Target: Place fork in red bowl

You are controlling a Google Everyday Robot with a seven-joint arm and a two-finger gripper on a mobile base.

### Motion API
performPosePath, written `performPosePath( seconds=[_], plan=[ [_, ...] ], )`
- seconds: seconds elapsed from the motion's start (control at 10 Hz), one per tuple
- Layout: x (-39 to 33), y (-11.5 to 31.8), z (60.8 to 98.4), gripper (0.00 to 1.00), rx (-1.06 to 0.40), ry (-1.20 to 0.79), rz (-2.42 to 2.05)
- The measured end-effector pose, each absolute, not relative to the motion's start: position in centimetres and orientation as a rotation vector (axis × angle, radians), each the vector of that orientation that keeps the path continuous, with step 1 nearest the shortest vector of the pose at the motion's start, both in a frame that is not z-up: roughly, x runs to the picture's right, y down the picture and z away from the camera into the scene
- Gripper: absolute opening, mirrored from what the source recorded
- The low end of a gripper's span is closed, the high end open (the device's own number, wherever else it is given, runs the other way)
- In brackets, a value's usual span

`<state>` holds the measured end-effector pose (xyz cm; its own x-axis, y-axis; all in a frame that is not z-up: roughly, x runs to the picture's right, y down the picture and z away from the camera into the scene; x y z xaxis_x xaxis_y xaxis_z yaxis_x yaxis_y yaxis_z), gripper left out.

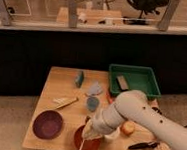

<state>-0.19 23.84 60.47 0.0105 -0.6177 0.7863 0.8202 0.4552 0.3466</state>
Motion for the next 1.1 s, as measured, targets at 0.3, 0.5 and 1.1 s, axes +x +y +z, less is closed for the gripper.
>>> performPosePath(
  seconds=[0.3, 0.5, 1.1],
  plan=[
    [-1.1, 24.5, 62.0, 0.00, -0.201, -1.118, -1.173],
    [-1.7, 24.8, 63.3, 0.00, -0.201, -1.144, -1.185],
    [-1.6, 26.0, 66.3, 0.00, -0.243, -1.174, -1.177]
  ],
)
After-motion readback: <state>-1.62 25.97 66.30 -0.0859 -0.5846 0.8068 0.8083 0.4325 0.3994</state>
